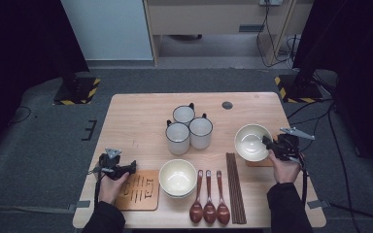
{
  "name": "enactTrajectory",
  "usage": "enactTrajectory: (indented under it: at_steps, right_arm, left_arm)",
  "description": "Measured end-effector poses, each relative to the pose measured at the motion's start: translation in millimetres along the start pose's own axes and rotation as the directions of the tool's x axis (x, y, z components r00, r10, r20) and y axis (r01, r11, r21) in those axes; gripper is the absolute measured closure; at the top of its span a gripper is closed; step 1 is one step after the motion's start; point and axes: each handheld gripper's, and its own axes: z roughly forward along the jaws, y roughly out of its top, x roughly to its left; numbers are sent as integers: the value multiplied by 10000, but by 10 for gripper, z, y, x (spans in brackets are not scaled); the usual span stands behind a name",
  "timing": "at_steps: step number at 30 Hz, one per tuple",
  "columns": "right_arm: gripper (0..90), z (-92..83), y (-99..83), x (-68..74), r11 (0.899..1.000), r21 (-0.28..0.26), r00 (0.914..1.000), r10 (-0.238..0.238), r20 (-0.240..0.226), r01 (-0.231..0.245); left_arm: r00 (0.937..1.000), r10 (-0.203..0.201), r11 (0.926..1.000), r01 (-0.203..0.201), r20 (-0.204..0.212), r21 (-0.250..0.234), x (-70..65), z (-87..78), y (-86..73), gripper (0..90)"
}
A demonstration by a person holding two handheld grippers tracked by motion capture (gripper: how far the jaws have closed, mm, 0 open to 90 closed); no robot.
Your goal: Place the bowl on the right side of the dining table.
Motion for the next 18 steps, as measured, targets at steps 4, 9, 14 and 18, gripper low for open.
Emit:
enactTrajectory:
  at_steps: [4, 9, 14, 18]
  right_arm:
    - [825, 31, -5, -57, 10000, 31, 9998, 85, 163, -85]
    - [826, 68, -11, -129, 9997, 81, 9992, 229, 314, -232]
    - [825, 107, -22, -204, 9994, 133, 9981, 319, 531, -327]
    - [825, 144, -36, -227, 9989, 238, 9970, 386, 673, -403]
  left_arm:
    - [10000, 0, 10000, 0, 4, 0, 0, 0, 0, 95]
    - [10000, 0, 10000, 0, 4, 2, 0, 0, 0, 94]
    - [10000, -1, 10000, 1, 8, 0, 1, 0, 0, 94]
    - [10000, -3, 10000, 3, 12, -1, 1, 1, 0, 94]
